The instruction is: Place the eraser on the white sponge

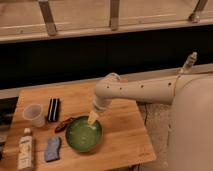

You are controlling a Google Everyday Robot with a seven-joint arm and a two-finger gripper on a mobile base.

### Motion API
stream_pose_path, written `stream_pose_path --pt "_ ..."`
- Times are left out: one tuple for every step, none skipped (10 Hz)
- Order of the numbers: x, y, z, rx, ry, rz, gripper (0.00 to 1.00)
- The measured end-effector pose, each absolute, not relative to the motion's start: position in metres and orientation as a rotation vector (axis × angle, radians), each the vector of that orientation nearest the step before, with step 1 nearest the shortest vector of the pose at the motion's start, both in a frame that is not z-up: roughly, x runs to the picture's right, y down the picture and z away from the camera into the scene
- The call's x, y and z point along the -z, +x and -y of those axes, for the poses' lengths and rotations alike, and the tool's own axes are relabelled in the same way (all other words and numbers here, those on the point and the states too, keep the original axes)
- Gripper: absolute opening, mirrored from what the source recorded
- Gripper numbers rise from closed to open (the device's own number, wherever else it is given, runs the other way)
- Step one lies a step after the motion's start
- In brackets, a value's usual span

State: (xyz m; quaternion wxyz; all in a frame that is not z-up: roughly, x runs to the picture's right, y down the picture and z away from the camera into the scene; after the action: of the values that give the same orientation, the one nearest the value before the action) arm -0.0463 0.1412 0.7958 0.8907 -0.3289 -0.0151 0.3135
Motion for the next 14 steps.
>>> stream_pose_path --pt "-0.796 -0.046 -0.141 -0.650 -0.682 0.031 0.80" --pt "-0.796 -0.047 -0.140 -0.649 -0.678 0.031 0.80" --pt "-0.796 -0.048 -0.139 -0.648 -0.673 0.031 0.80" --pt "-0.798 -0.048 -0.131 -0.647 -0.650 0.027 0.80" --pt "-0.804 -0.052 -0.123 -0.644 -0.637 0.024 0.80" --pt "-0.813 -0.061 -0.109 -0.642 -0.617 0.020 0.80" --pt "-0.820 -0.072 -0.097 -0.645 -0.601 0.017 0.80" --pt "-0.831 -0.096 -0.078 -0.658 -0.575 0.017 0.80" --pt "-0.835 -0.111 -0.067 -0.664 -0.559 0.023 0.80" --pt "-0.836 -0.140 -0.055 -0.668 -0.547 0.046 0.80" --pt "-0.836 -0.144 -0.052 -0.669 -0.542 0.049 0.80" --pt "-0.838 -0.141 -0.051 -0.670 -0.538 0.044 0.80" --pt "-0.839 -0.137 -0.051 -0.672 -0.536 0.041 0.80" --pt "-0.838 -0.138 -0.051 -0.672 -0.537 0.042 0.80"
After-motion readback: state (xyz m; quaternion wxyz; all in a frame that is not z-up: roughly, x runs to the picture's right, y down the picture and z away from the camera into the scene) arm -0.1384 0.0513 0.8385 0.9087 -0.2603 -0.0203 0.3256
